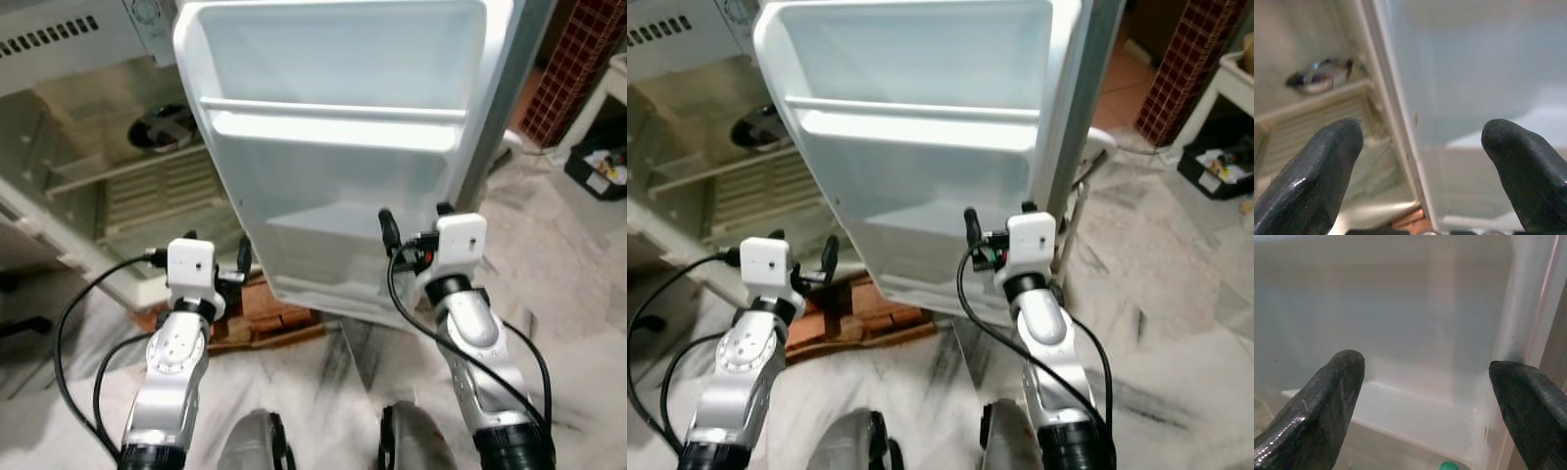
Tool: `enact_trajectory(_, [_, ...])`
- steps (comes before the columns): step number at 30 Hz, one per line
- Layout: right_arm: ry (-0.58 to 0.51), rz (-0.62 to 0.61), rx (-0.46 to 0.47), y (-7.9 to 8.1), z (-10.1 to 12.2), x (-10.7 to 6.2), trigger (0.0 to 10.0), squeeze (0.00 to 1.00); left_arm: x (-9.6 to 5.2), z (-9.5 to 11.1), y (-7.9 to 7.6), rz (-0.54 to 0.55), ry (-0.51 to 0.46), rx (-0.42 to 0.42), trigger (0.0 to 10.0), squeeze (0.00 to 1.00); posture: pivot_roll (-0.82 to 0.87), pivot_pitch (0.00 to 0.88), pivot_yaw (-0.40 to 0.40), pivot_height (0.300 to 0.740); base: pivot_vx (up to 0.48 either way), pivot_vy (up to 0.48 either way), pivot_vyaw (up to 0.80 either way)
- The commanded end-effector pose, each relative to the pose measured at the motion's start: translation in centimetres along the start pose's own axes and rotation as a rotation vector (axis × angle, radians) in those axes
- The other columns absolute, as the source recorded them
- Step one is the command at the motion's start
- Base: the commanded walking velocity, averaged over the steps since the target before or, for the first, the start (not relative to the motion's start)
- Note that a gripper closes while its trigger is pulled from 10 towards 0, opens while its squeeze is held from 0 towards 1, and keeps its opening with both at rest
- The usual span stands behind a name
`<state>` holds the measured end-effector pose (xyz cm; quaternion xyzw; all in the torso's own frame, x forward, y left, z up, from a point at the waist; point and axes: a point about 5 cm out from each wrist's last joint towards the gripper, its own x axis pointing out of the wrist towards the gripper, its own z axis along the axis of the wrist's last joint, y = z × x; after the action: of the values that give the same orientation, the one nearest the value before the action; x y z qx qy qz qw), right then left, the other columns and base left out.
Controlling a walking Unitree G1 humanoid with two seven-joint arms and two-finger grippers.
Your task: Restocking fridge
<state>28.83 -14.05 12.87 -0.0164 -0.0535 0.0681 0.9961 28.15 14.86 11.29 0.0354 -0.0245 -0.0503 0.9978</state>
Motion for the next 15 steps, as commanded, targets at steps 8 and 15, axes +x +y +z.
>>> enact_trajectory(8, [-0.174,0.054,-0.021,0.8,3.9,1.2,10.0,0.0,-1.1,-0.9,1.2,0.053,0.03,0.002,10.0,0.0,-0.14,0.093,0.115,0.74,0.0,0.0,0.0])
enact_trajectory(15, [-0.164,0.047,0.001,1.2,3.6,1.6,10.0,0.0,-1.0,-0.5,2.0,0.091,0.023,0.01,10.0,0.0,-0.09,0.067,0.111,0.74,0.0,0.0,0.0])
